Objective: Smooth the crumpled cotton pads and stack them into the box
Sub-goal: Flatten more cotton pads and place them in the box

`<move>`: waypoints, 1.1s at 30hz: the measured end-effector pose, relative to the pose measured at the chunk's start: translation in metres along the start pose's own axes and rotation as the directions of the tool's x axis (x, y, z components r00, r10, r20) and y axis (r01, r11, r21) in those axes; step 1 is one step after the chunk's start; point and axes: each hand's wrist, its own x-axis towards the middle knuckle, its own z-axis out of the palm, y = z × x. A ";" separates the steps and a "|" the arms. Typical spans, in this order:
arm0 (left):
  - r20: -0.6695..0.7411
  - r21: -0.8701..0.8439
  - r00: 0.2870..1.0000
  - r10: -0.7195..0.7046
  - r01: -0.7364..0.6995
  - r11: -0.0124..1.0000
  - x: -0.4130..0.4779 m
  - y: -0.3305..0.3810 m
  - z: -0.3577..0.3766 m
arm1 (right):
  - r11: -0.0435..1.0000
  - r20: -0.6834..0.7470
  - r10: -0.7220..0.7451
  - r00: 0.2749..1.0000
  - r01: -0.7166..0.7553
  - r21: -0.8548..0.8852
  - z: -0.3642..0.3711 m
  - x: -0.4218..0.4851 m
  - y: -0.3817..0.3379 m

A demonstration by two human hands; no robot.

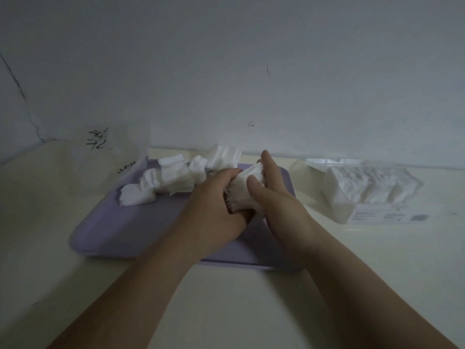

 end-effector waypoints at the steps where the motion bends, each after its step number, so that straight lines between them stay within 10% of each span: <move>1: -0.008 -0.019 1.000 -0.011 0.011 1.000 0.001 0.000 -0.002 | 0.997 0.014 -0.011 1.000 0.010 0.076 -0.002 0.002 -0.003; 20: 0.011 -0.180 0.995 -0.095 0.096 0.979 0.004 0.029 -0.020 | 0.981 0.123 0.074 0.990 -0.095 0.169 -0.024 -0.011 -0.037; 25: 0.008 -0.034 0.996 -0.092 0.092 0.995 0.016 0.040 -0.013 | 0.994 -0.053 0.107 0.993 -0.107 0.006 -0.036 -0.013 -0.053; 33: 0.129 -0.252 0.989 -0.079 0.110 0.961 0.038 0.085 0.039 | 0.990 -0.194 0.064 0.979 -0.086 -0.109 -0.092 -0.046 -0.078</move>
